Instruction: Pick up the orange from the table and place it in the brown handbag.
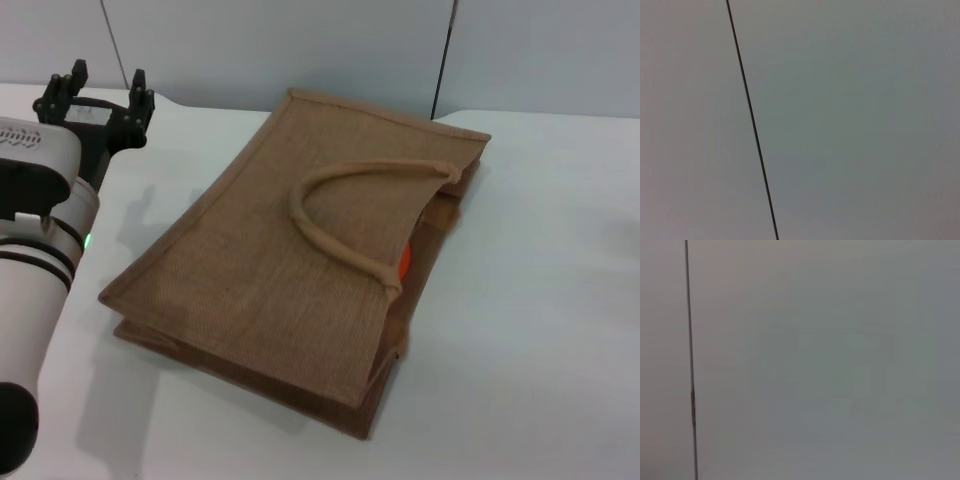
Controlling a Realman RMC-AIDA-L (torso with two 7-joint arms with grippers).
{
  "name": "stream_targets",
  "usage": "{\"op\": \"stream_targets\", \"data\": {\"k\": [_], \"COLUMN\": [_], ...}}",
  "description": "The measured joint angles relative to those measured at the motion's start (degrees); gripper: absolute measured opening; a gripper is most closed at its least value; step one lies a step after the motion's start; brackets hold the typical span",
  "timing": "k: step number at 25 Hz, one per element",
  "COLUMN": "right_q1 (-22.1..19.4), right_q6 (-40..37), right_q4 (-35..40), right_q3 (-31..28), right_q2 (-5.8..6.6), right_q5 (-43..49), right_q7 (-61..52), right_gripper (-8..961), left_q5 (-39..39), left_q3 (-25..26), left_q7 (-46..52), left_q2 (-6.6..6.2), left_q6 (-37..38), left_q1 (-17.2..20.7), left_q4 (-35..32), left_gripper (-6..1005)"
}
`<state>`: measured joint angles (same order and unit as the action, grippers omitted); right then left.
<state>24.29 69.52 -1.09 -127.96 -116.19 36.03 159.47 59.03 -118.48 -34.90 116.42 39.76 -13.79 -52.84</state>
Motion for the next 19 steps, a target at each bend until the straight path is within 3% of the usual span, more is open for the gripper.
{"op": "stream_targets", "data": {"k": [19], "right_q1": [0.7], "right_q6": [-0.7], "right_q4": [0.7], "right_q3": [0.1], "right_q2": [0.09], "right_q5": [0.0], "right_q7": [-0.2], "right_gripper": [852], "left_q5": [-0.3], "left_q3": [-0.7], "left_q7": [2.0], "left_q2": [-0.04], "left_q6": [-0.1], "left_q1": [-0.9], "left_q4": [1.7], "left_gripper": [635]}}
